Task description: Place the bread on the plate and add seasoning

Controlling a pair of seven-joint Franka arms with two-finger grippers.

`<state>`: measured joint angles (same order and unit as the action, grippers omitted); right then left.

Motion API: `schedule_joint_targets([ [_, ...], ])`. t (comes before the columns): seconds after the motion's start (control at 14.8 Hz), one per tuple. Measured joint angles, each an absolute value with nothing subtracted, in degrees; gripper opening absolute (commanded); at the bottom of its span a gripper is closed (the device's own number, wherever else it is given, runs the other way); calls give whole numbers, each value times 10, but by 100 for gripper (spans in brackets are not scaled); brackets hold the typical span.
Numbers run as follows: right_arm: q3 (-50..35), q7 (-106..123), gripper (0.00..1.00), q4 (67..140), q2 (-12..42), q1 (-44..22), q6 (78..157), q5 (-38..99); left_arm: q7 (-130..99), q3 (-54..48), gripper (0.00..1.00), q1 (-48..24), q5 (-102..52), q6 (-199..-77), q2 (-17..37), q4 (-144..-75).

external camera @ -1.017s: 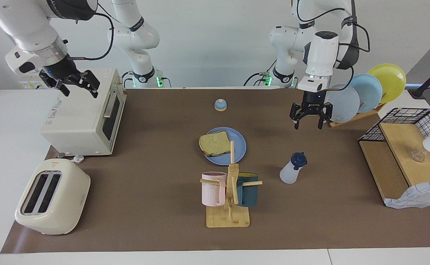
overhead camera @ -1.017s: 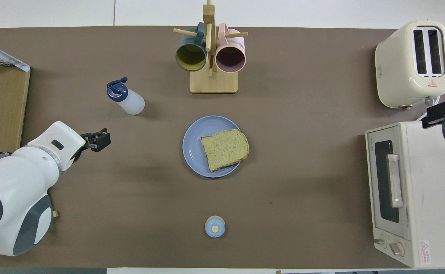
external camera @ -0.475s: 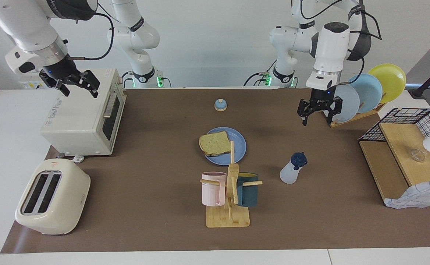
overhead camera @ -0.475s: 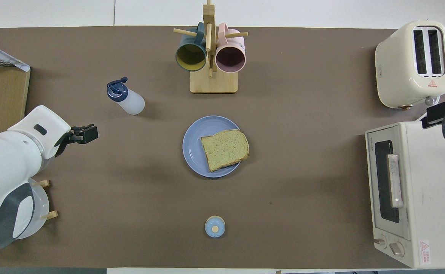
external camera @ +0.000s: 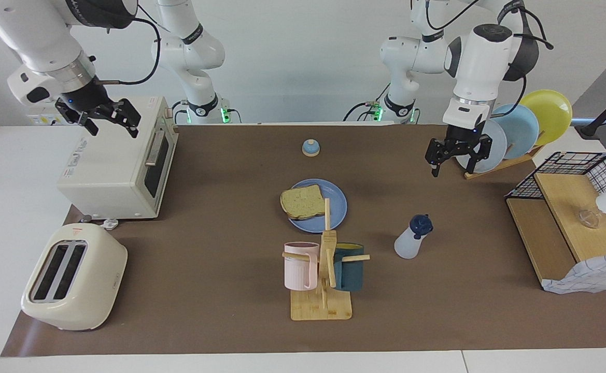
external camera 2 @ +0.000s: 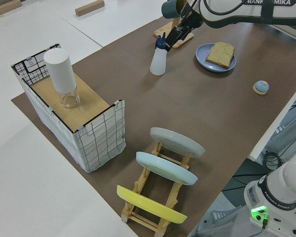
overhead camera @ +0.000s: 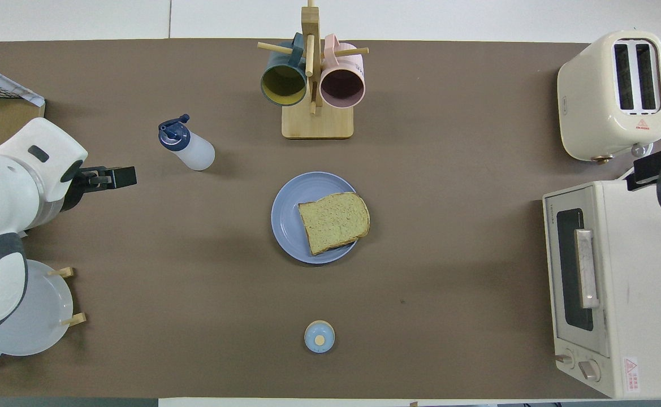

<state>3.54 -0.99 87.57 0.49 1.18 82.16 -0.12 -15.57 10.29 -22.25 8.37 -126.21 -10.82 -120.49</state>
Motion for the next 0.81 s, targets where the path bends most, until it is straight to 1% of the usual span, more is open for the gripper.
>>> schedule_joint_targets([
  [0.14,35,-10,100,876,5,12,822,-1,-155,103,100,-222,74,-1220,-86,-1155],
  [0.27,35,-10,100,876,5,12,822,-1,-154,103,100,-222,72,-1191,-70,-1119],
  [0.54,35,-10,100,876,5,12,822,-1,-149,101,100,-216,71,-1138,-59,-1077],
  [0.61,35,-10,100,876,5,12,822,-1,-141,93,100,-204,67,-1116,-57,-1062],
  [0.81,35,-10,100,876,5,12,822,-1,-108,36,100,-138,44,-1045,-50,-1007],
])
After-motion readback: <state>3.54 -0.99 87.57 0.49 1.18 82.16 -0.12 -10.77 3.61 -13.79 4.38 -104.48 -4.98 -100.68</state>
